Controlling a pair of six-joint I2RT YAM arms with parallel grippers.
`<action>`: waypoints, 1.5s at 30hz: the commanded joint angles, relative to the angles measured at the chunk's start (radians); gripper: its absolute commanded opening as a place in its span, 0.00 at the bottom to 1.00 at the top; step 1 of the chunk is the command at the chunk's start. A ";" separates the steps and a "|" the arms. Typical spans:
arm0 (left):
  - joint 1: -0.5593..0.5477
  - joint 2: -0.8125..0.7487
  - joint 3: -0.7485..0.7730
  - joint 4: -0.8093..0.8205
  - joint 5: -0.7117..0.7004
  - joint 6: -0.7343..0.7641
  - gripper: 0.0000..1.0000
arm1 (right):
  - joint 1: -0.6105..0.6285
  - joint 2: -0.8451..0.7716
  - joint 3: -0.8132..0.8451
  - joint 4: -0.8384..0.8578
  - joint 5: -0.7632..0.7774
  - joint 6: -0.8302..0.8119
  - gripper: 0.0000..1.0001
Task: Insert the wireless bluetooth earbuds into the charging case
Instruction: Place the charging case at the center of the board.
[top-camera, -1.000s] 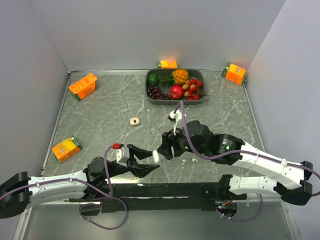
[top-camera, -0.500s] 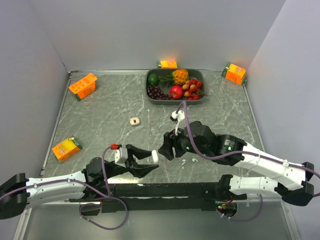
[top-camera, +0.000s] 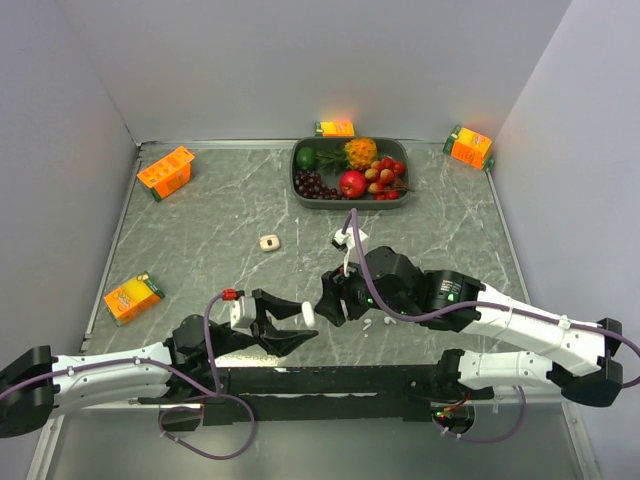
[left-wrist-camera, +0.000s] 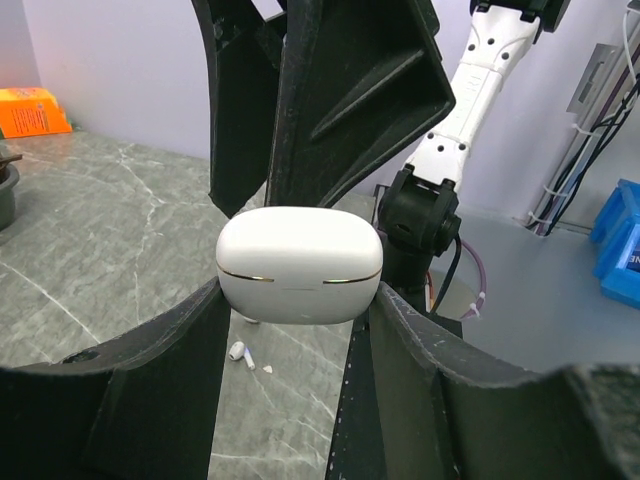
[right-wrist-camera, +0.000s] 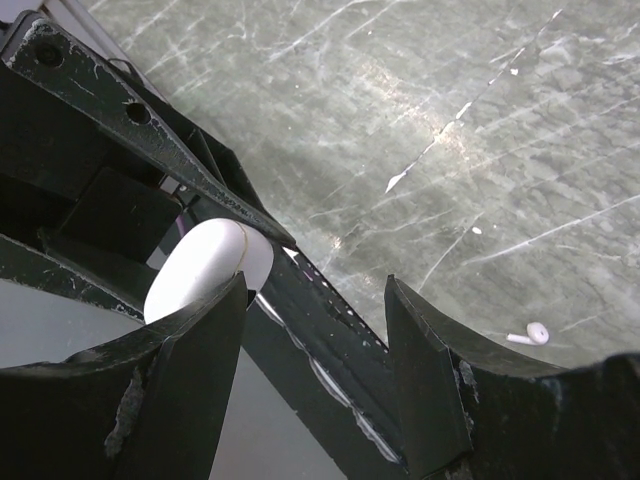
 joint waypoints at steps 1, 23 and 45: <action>-0.007 -0.002 0.029 0.025 -0.004 0.013 0.01 | 0.033 0.014 0.053 0.031 -0.027 0.000 0.66; -0.009 -0.015 0.035 -0.007 -0.007 0.008 0.01 | 0.075 0.004 0.088 0.004 0.044 -0.003 0.67; -0.007 -0.123 0.012 -0.084 0.082 0.002 0.01 | -0.198 -0.056 -0.076 0.275 -0.629 0.183 0.99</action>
